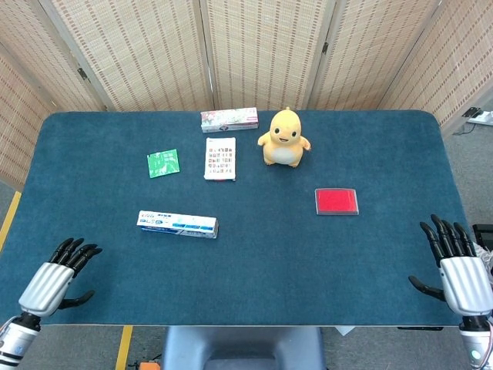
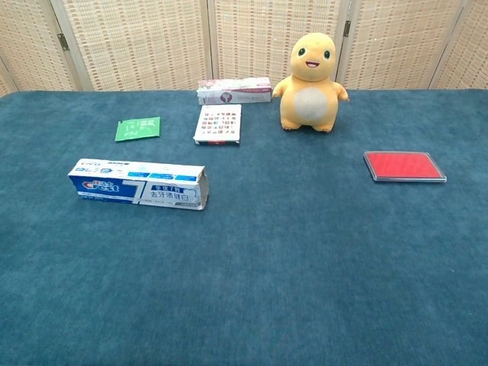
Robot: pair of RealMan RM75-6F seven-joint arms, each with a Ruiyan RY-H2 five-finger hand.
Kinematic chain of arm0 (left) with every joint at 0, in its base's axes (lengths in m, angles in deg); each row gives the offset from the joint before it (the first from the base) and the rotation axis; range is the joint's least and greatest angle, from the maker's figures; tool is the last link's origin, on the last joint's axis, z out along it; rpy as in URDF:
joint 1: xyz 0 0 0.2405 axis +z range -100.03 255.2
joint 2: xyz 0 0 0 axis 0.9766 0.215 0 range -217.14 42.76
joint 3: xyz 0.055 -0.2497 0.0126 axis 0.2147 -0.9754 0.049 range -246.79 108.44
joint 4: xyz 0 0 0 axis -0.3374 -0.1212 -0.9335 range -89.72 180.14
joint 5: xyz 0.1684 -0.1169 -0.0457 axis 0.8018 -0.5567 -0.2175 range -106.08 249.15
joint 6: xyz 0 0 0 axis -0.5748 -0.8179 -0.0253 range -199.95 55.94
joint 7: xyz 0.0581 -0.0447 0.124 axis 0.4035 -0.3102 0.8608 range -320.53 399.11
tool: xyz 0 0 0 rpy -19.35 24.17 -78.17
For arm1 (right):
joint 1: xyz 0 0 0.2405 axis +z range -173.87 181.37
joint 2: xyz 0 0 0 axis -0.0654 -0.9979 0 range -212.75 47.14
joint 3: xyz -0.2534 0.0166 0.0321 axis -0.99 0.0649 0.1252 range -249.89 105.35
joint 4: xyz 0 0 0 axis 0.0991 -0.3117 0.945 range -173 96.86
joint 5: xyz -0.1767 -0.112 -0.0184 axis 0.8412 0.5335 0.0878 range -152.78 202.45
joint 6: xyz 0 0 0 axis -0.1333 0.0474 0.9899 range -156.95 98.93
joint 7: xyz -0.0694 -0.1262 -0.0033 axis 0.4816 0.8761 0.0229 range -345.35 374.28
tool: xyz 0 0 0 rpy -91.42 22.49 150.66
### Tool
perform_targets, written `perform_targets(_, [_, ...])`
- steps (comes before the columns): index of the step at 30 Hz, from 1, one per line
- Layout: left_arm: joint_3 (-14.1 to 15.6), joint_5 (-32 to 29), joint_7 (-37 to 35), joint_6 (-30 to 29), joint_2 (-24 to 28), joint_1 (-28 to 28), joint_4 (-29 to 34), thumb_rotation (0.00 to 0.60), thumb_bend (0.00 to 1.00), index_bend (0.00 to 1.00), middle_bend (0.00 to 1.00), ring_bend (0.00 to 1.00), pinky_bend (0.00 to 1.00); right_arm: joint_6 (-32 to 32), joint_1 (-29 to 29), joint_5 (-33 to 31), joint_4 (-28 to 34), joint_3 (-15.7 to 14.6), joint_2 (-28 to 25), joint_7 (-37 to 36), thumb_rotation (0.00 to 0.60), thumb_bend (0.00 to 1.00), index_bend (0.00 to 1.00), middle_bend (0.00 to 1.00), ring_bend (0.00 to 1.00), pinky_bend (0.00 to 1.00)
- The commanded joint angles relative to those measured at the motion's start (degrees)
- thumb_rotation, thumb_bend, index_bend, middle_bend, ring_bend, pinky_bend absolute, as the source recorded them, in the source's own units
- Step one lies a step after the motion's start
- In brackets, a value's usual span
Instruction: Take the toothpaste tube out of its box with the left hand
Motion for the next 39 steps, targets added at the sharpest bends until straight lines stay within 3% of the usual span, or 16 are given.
perform_targets(1, [-0.98,-3.23,-7.82,8.44,1.72,-4.98,-1.54,0.600,0.24,0.19,0.20,0.08,0.00,0.12,0.10,0.08,-0.03,-0.02,-0.05,-0.17,0.600,0.11,0.00,0.00,0.00,0.00])
perform_targets(4, [-3.54,-10.03,-3.61,14.93,2.00,-7.50,-0.06,0.600,0.24,0.19,0.21,0.09,0.00,0.55,0.27,-0.29,-0.08,0.11,-0.17,-0.46,0.600,0.11,0.00,0.00,0.00,0.00])
perform_targets(11, [-8.05,-22.98,6.55,23.41,2.34,-11.92,5.35,0.600,0.22,0.19,0.22,0.09,0.00,0.87,0.39,-0.56,-0.15,0.17,-0.53,-1.24,0.600,0.11,0.00,0.00,0.00,0.00])
perform_targets(19, [-12.42,-38.62,24.35,22.36,-1.76,-16.55,8.72,0.600,0.20,0.25,0.23,0.10,0.00,0.73,0.35,0.02,-0.06,-0.15,-0.67,-1.27,0.600,0.11,0.00,0.00,0.00,0.00])
perform_targets(23, [-13.60,-44.39,28.30,23.24,-4.34,-19.07,7.40,0.600,0.20,0.29,0.27,0.12,0.00,0.45,0.25,0.11,-0.09,-0.13,-0.75,-1.49,0.600,0.11,0.00,0.00,0.00,0.00])
perform_targets(27, [-13.94,-46.68,29.85,23.84,-5.50,-20.31,6.37,0.600,0.19,0.30,0.28,0.13,0.00,0.35,0.21,0.17,-0.11,-0.14,-0.77,-1.64,0.600,0.11,0.00,0.00,0.00,0.00])
perform_targets(30, [-14.72,-50.51,32.14,27.76,-8.06,-24.13,3.09,0.600,0.19,0.32,0.28,0.13,0.00,0.27,0.18,0.37,-0.21,-0.25,-0.98,-2.25,0.600,0.11,0.00,0.00,0.00,0.00])
perform_targets(39, [-14.77,-52.37,31.00,31.23,-11.19,-27.50,-1.20,0.600,0.19,0.35,0.30,0.13,0.00,-0.48,-0.13,0.81,-0.44,-0.35,-1.25,-3.32,0.600,0.11,0.00,0.00,0.00,0.00])
